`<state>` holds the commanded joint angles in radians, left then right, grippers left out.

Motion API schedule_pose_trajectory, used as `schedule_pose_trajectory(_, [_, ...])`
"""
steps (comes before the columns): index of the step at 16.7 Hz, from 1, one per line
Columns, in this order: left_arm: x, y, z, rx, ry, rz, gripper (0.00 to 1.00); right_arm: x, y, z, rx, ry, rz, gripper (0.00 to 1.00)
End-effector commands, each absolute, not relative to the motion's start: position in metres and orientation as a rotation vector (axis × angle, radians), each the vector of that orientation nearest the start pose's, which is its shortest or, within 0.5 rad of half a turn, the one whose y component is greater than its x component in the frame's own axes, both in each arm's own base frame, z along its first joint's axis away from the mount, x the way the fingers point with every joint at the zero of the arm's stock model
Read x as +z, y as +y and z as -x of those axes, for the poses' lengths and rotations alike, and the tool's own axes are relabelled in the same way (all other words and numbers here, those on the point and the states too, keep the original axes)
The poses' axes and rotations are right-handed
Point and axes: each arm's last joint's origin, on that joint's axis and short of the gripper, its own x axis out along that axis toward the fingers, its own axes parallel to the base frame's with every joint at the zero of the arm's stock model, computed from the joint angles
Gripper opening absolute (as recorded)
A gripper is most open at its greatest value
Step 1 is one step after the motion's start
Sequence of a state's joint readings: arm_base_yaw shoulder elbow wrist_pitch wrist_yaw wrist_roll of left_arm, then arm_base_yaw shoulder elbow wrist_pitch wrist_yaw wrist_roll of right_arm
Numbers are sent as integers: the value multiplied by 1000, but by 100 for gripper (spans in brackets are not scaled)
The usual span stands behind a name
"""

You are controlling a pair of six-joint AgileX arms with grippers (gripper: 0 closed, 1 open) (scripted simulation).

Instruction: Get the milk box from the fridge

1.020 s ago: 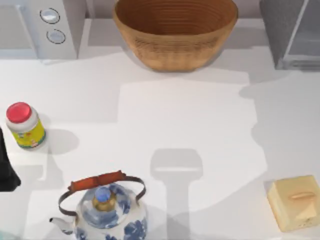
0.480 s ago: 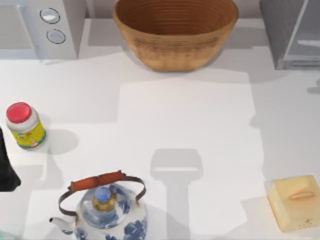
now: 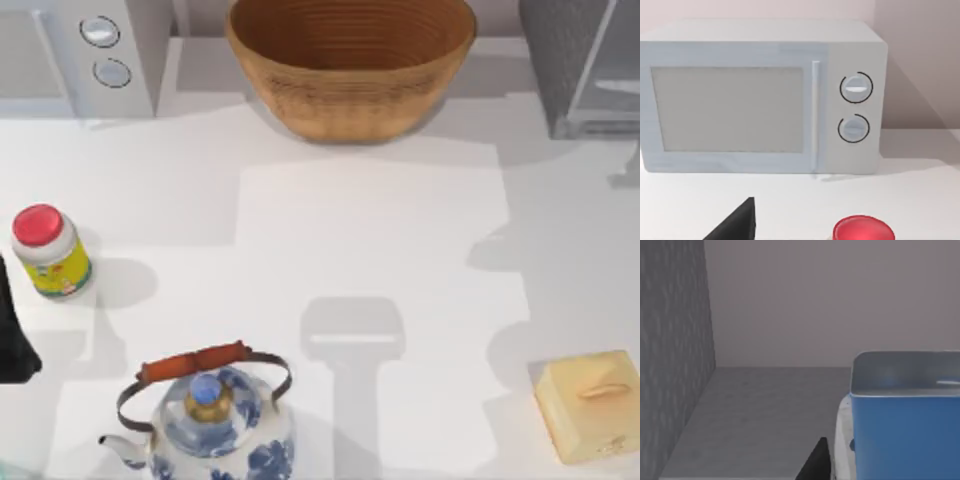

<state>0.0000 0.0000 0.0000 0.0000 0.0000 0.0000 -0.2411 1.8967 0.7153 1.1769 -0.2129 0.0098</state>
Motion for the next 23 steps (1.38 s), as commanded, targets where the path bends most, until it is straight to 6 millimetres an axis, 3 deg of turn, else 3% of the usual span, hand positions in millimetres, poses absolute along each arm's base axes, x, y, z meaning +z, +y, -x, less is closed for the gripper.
schedule_pose_trajectory(4, [160, -1, -106, 0, 0, 0, 100, 190, -58, -312, -11, -3, 13, 0])
schedule_pose_trajectory(7, [160, -1, -106, 0, 0, 0, 100, 221, -40, -263, -13, -16, 15, 0])
schedule_pose_trajectory(10, [160, -1, -106, 0, 0, 0, 100, 233, -24, -206, -13, -32, 13, 0])
schedule_pose_trajectory(13, [160, -1, -106, 0, 0, 0, 100, 222, -12, -156, -11, -46, 8, 0])
schedule_pose_trajectory(16, [160, -1, -106, 0, 0, 0, 100, 198, -6, -125, -7, -39, 3, 0])
schedule_pose_trajectory(20, [160, -1, -106, 0, 0, 0, 100, 170, -2, -109, -2, -13, 0, 0])
schedule_pose_trajectory(23, [160, -1, -106, 0, 0, 0, 100, 160, -1, -106, 0, 0, 0, 0])
